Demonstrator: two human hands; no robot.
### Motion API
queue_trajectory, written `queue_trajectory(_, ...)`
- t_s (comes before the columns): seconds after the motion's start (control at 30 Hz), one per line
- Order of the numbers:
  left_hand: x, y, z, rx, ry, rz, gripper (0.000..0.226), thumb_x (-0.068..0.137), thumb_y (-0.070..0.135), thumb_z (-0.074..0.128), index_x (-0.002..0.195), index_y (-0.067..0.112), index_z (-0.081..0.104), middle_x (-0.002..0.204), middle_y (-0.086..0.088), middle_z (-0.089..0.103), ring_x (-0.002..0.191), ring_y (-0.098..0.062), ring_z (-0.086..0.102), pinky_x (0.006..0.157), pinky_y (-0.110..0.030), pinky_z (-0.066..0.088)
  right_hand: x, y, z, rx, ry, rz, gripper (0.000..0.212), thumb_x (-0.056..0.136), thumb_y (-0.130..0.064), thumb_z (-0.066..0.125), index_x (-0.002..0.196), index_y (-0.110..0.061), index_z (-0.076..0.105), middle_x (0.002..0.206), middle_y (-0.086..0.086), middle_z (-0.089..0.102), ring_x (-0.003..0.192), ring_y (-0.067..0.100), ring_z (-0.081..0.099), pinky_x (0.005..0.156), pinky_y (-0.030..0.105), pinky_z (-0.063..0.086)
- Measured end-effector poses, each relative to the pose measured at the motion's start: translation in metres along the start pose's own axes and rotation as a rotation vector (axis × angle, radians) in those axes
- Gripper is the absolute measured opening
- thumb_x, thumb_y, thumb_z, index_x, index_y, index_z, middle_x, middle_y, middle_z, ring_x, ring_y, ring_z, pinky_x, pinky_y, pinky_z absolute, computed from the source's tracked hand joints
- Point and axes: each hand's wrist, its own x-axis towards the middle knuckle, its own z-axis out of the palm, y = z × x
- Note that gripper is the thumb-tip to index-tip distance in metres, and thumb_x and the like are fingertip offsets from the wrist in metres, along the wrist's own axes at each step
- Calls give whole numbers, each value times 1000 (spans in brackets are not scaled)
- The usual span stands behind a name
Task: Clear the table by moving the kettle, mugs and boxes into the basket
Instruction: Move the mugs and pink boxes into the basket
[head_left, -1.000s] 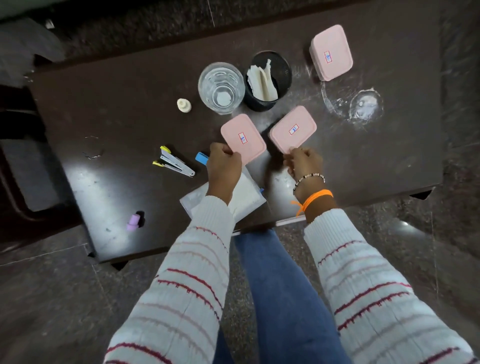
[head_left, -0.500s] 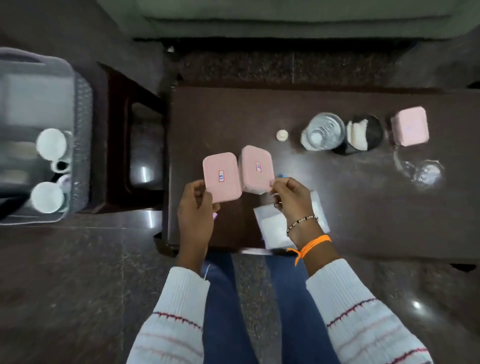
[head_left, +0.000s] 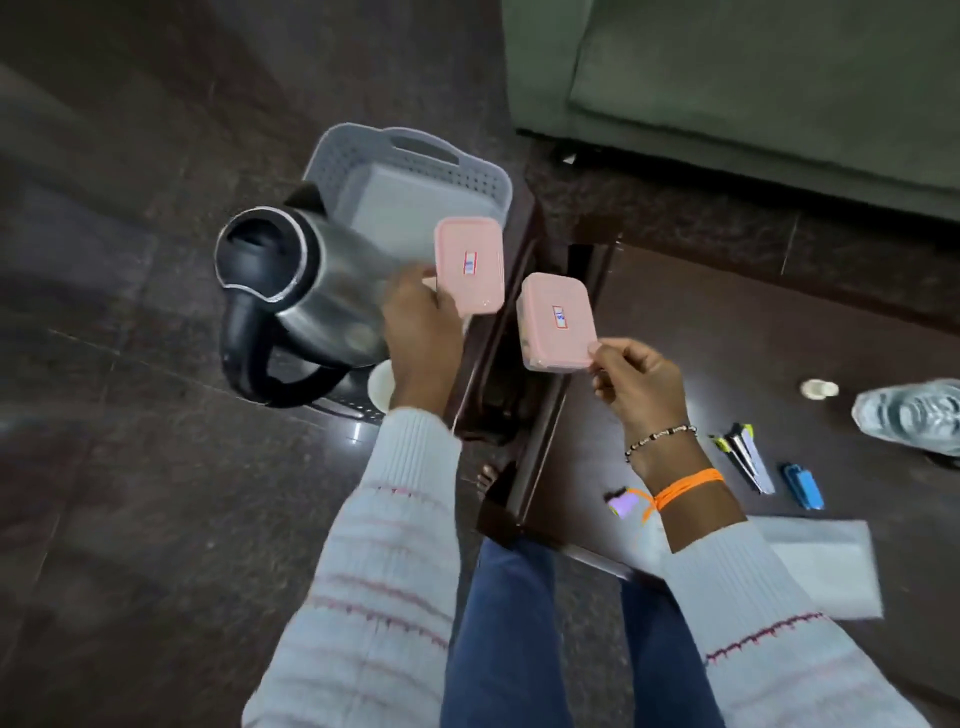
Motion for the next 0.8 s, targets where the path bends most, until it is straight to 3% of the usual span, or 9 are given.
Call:
queue_trajectory(0.2,74,2,22,411,-149,95,34,86,-9,39,119,-3,45,128,-20,48,113,-36,53,90,-39,41,-5,11,22,-52,74,-18,21,87,2,55,72,-12,61,44,-7,57,33,-2,45,38,8,39)
queue_trajectory(0.27,84,-4,30,477,-224,87,34,87,-10,38,120,-3,45,128,-21,48,114,-38,53,92,-41,42,-6,16,25,-92,89,-29,16,87,2,55,77,-9,61,55,4,54,34,-2,45,39,8,39)
queue_trajectory(0.37,92,-16,36,551,-340,76,31,89,-6,40,118,-4,52,123,-24,56,113,-39,55,89,-41,46,-4,20,31,-158,101,-45,21,87,2,56,73,-13,62,58,7,52,35,-2,46,41,8,40)
queue_trajectory(0.47,88,-22,36,468,-384,91,33,86,-5,42,118,-7,49,123,-26,55,116,-39,52,93,-40,42,2,14,39,-197,99,-80,20,87,2,55,75,-12,62,55,4,53,35,-2,45,41,9,40)
queue_trajectory(0.57,75,-23,19,234,-316,106,42,81,-9,38,122,-10,45,129,-27,50,121,-37,45,99,-35,31,16,-3,57,-209,83,-151,11,87,3,54,87,-5,63,45,-8,55,35,-2,46,40,8,39)
queue_trajectory(0.63,57,-24,0,74,-271,65,45,82,-11,36,126,-10,44,131,-28,49,122,-37,46,98,-33,28,29,-16,74,-238,54,-201,11,87,3,54,89,-3,63,51,-3,57,35,-3,48,41,8,41)
queue_trajectory(0.73,27,-30,-20,-9,-262,22,47,83,-13,37,130,-6,45,131,-26,52,122,-38,46,97,-32,29,53,-31,109,-303,-12,-234,21,84,2,54,69,-12,60,58,4,56,37,-3,50,43,10,44)
queue_trajectory(0.8,13,-37,-24,-28,-281,-31,52,85,-11,37,135,2,43,133,-21,52,122,-36,47,99,-34,32,71,-32,134,-375,-41,-228,27,81,-1,57,61,-19,57,60,10,60,45,4,56,53,18,51)
